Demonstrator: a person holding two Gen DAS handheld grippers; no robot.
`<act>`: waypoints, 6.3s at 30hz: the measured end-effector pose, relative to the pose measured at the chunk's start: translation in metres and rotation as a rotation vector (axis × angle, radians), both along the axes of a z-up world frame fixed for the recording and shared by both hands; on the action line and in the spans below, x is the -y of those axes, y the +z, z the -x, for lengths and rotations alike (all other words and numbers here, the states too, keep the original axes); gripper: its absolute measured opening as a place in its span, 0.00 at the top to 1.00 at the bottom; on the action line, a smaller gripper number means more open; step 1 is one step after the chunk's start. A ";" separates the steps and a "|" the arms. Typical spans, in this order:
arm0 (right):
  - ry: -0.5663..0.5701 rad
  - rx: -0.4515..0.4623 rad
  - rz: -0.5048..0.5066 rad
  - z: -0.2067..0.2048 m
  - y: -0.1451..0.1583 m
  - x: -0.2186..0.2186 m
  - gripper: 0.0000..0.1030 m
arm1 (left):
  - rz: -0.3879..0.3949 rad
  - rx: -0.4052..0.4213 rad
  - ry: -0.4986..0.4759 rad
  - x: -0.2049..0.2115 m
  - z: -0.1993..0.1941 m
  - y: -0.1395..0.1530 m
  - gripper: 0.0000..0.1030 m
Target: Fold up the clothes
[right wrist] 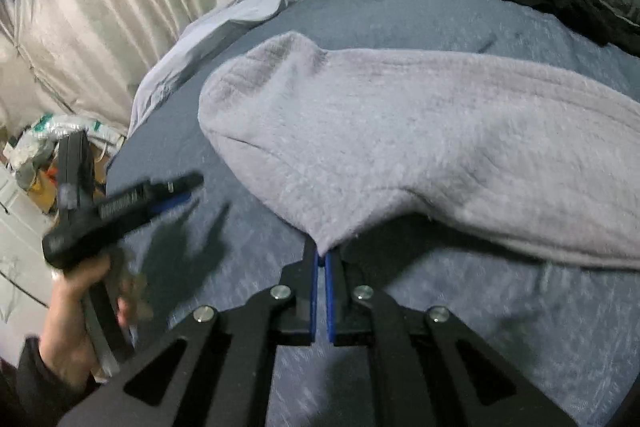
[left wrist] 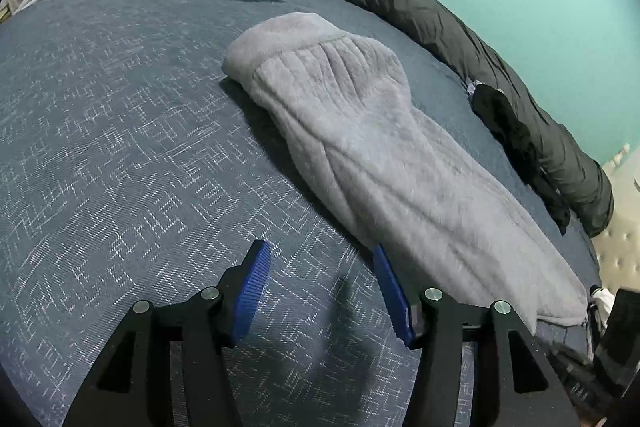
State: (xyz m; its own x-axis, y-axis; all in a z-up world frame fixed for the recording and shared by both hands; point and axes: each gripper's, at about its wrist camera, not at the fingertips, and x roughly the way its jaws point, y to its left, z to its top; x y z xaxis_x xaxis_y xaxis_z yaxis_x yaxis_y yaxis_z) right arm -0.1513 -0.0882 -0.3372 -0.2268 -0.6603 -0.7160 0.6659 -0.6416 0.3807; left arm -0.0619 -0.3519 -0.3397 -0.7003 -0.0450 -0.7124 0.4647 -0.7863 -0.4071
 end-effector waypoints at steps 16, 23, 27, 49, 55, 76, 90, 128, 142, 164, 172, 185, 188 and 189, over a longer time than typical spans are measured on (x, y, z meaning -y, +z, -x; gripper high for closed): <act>0.034 -0.101 -0.133 0.004 -0.025 0.033 0.70 | -0.018 0.001 -0.004 -0.003 0.003 -0.002 0.44; 0.084 -0.178 -0.171 0.008 -0.029 0.049 0.93 | -0.019 -0.001 0.000 0.000 0.003 -0.001 0.43; 0.089 -0.116 -0.147 0.003 -0.023 0.040 0.95 | -0.025 -0.002 0.010 0.003 0.001 0.000 0.43; -0.043 0.081 -0.049 0.009 0.005 -0.039 0.86 | -0.028 0.005 0.031 0.008 0.004 -0.001 0.43; -0.180 0.022 0.020 0.028 0.023 -0.073 0.64 | -0.007 0.011 0.033 0.012 0.010 0.001 0.42; -0.293 -0.002 0.169 -0.003 -0.006 -0.142 0.64 | 0.254 0.173 -0.014 0.080 0.154 0.066 0.26; -0.298 0.038 0.191 0.008 -0.021 -0.147 0.64 | 0.060 0.218 -0.085 0.120 0.198 0.030 0.72; -0.346 0.045 0.231 0.007 -0.020 -0.161 0.64 | 0.418 0.225 -0.251 0.037 0.163 0.059 0.46; -0.368 0.053 0.257 0.013 -0.019 -0.172 0.64 | 0.466 0.281 -0.241 0.013 0.161 0.023 0.45; -0.678 0.087 0.264 0.035 -0.012 -0.281 0.46 | 0.159 0.068 -0.347 -0.137 0.095 0.029 0.43; -0.911 0.054 0.131 0.071 0.011 -0.387 0.40 | 0.153 0.070 -0.349 -0.131 0.094 0.025 0.42; -1.041 0.112 0.010 0.147 0.001 -0.489 0.36 | 0.147 0.054 -0.367 -0.135 0.091 0.030 0.41; -1.057 0.148 0.018 0.158 -0.012 -0.500 0.34 | 0.149 0.057 -0.365 -0.135 0.092 0.028 0.41; -1.061 0.161 0.026 0.162 -0.016 -0.503 0.33 | 0.151 0.058 -0.365 -0.135 0.092 0.027 0.41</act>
State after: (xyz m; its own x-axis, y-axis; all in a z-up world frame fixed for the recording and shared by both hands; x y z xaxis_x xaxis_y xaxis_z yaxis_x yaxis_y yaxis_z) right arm -0.3129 0.4147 -0.3533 -0.5973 -0.1968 -0.7775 -0.2866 -0.8530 0.4361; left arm -0.1543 -0.2167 -0.3125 -0.6481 0.0924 -0.7560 0.1622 -0.9531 -0.2556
